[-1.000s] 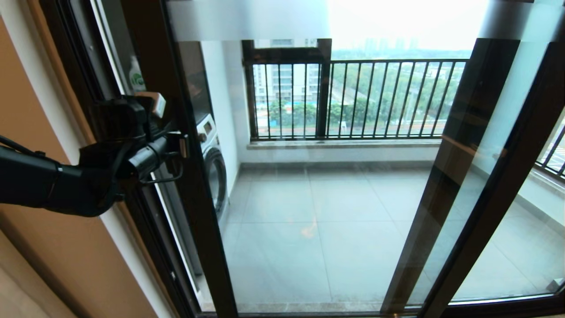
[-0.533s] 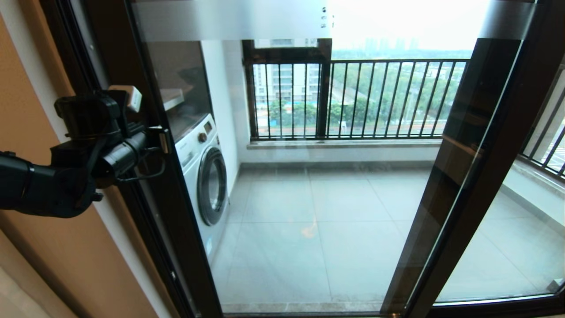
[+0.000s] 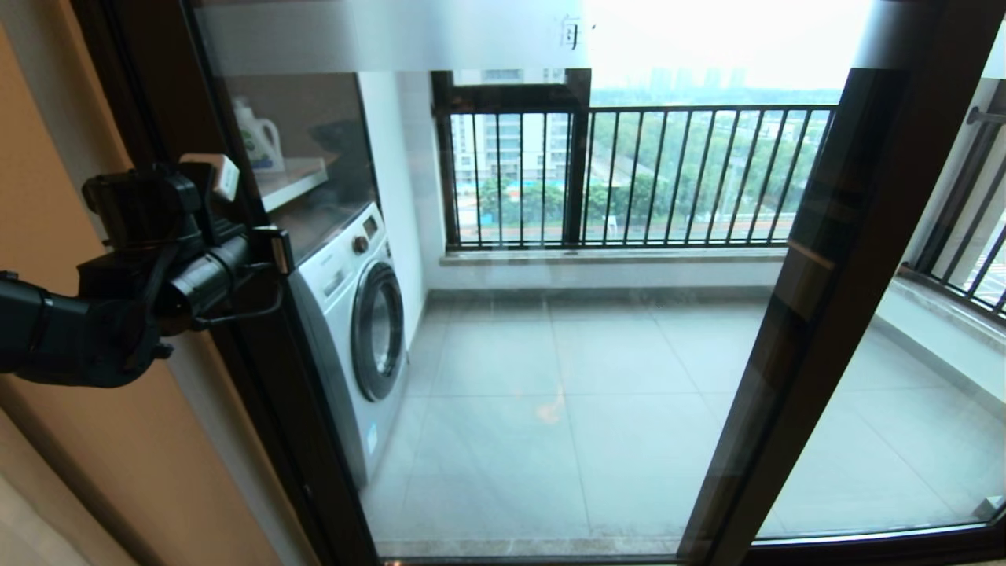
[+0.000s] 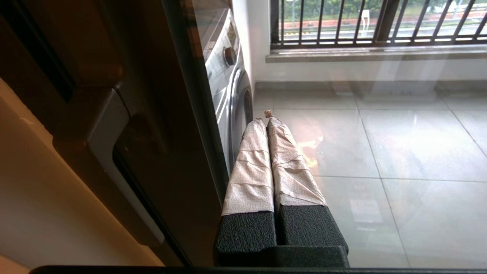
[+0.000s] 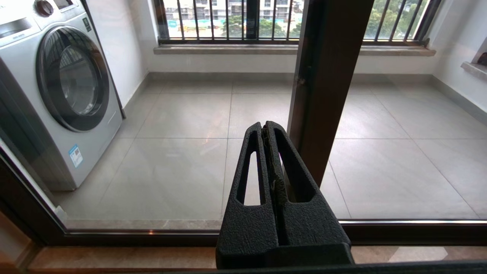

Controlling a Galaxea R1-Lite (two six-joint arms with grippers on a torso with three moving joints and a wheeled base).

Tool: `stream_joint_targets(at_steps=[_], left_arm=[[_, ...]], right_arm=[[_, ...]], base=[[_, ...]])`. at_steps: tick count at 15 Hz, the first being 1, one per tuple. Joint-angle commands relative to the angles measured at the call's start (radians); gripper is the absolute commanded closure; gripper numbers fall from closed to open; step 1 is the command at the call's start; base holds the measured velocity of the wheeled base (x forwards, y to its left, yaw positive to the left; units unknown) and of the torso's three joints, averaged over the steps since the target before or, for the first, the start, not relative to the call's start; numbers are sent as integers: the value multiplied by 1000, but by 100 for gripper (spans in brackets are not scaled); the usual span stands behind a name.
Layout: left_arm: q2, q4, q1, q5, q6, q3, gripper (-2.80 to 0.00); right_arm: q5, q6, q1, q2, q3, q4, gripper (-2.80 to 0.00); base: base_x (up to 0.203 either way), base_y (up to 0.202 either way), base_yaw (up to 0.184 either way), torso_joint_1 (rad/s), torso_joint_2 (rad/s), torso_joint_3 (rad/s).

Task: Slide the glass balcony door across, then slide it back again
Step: Close the slid door

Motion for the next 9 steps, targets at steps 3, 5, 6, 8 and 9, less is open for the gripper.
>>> stream_joint_targets(at_steps=[3,5,6,8,9], left_arm=[[4,-4,24,-1,0,3,0],[1,-4,44,-24,-1,9,0],[-2,-4,56,-33,-1,17,0],[-1,-4,81,-42,-1,24,0],[-1,-4,95,-53,-1,25,0]], right_arm=[[1,-1,0,0,12,0,0],[1,-1,0,0,12,0,0],[1,-1,0,0,12,-1,0],[1,-1,0,0,12,-1,0],[1,-1,0,0,12,0,0]], base=[[0,0,0,0,0,0],[0,0,0,0,0,0],[0,0,0,0,0,0],[0,0,0,0,0,0],[0,0,0,0,0,0]])
